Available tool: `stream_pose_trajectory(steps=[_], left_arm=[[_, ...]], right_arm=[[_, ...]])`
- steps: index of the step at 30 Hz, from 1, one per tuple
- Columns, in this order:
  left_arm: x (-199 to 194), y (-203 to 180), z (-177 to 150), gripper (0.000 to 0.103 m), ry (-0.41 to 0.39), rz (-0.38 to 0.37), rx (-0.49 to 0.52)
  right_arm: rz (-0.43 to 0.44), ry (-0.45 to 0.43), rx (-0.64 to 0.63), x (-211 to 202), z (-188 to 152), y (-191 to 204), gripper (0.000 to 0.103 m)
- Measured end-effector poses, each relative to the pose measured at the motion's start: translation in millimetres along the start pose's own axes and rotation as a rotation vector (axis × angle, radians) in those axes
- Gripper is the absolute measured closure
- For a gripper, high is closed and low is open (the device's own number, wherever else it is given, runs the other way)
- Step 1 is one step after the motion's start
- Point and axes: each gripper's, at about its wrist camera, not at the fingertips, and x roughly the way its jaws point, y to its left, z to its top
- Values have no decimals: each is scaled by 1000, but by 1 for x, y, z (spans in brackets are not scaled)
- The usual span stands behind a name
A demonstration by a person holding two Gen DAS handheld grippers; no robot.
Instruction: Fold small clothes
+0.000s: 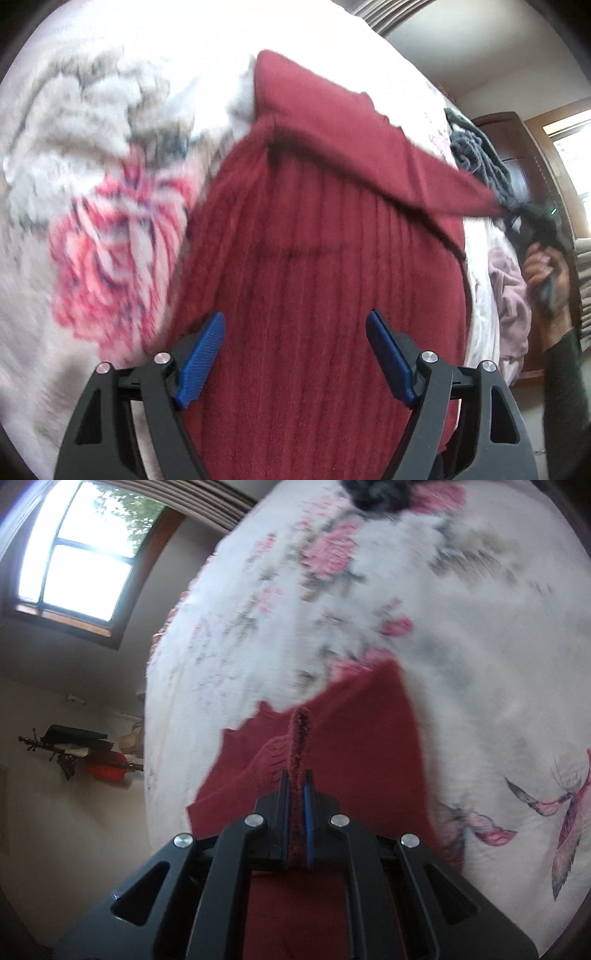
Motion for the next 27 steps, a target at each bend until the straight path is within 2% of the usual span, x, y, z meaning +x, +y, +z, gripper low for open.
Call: stream_pose_trajectory(steps=[5,11,12,14,16,18,21,24,26,27], left_arm=[[-5,-3,33,24,-34,19,24],[4,-11,85,24,-64,37,77],[6,-11,97,24,-64,23,76],[11,-11,124,24,-71,-34,56],[20,-11,156,24,-83,-88,29],[33,-11,186,24,-84,-148,11],[61,-13,216,24,-48,-171,1],[102,-3,235,26,24,-60,-30],[116,6,240,29,39,-23,-50],[115,5,241,32,37,-10,-43]], right_arm=[[-16,31,28,24,-3,-41,98],[-6,53,-11,41,-1,-60,97],[-32,55,-49,42,0,-60,93],[-68,2,-86,30,5,-57,91],[-16,-75,-82,10,13,-56,91],[64,-63,-102,6,17,-49,91],[92,14,-158,24,18,-38,91],[57,90,-158,52,19,-44,92],[-3,97,-149,62,20,-57,103],[-16,92,-142,63,21,-62,103]])
